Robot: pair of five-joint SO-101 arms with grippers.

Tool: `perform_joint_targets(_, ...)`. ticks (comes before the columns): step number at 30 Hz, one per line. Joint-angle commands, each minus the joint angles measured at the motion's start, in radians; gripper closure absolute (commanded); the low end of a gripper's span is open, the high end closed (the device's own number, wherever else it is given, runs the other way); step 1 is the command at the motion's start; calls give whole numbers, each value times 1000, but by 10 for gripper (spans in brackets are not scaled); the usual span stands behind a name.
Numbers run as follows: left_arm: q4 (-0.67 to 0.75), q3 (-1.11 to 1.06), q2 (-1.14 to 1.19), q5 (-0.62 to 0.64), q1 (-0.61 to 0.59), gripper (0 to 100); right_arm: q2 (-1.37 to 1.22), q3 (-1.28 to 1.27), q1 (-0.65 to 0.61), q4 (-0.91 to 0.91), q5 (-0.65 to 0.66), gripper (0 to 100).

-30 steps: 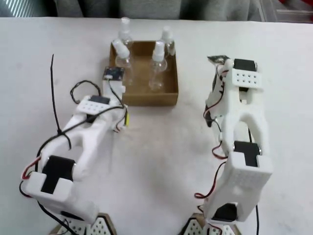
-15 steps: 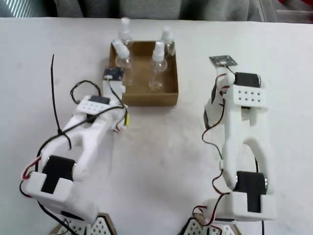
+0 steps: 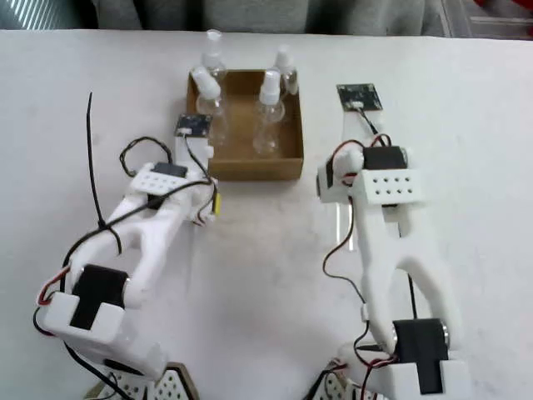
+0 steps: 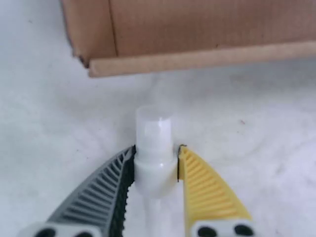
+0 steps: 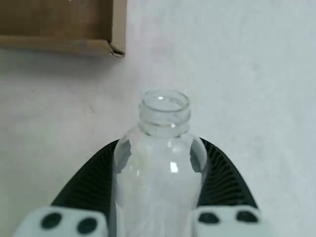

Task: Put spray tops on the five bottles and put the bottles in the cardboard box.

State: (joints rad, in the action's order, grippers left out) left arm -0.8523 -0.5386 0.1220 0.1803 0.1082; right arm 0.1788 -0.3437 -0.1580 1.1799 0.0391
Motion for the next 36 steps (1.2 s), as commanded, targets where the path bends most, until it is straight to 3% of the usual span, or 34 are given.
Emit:
perform_joint_targets(1, 14, 49, -10, -14, -15, 937, 44, 5, -45, -77, -41, 967)
perform_joint_targets(13, 12, 49, -10, -14, -15, 937, 53, 8, -67, -315, -41, 964)
perform_joint_targets(29, 15, 49, -10, -14, -15, 937, 64, -69, -61, -321, -48, 969)
perform_joint_targets(36, 15, 49, -10, -14, -15, 937, 303, -227, -91, -321, -48, 981)
